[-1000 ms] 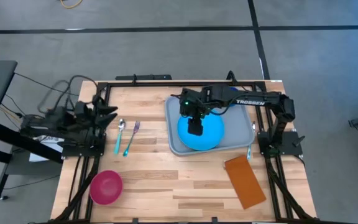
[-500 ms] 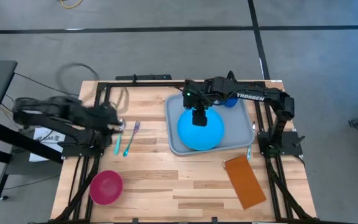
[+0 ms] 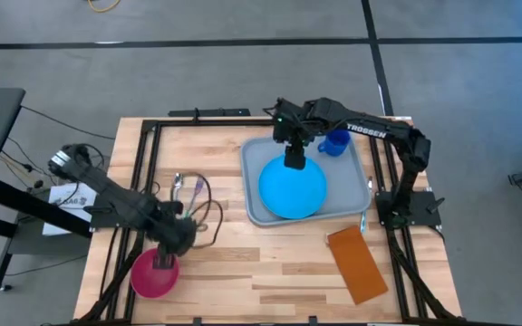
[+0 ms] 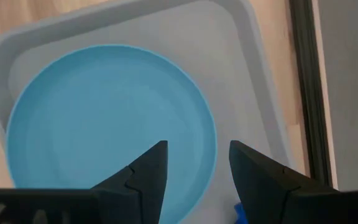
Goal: Set up tray
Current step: Put the red bowl on the light blue plate
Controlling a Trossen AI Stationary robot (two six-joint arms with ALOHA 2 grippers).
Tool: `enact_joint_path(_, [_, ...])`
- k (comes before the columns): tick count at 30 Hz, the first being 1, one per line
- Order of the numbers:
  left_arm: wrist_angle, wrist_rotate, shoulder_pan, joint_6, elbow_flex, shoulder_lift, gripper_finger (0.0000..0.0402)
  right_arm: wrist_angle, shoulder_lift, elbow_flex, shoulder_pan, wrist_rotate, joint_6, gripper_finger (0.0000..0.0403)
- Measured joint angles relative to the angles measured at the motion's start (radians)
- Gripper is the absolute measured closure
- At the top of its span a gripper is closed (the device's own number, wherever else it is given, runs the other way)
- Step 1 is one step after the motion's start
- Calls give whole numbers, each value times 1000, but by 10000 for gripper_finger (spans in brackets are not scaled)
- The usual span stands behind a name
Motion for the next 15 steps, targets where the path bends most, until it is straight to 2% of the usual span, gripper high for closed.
enact_joint_path(6, [5, -4, -101, -2, 0, 97, 278, 9, 0, 0, -22, 0, 3, 239])
enact_joint_path(11, [6, -17, -159, -4, 0, 113, 278, 8, 0, 0, -26, -1, 35, 240])
enact_joint_path(15, [5, -87, -198, -23, 0, 113, 278, 9, 0, 0, -26, -1, 47, 240])
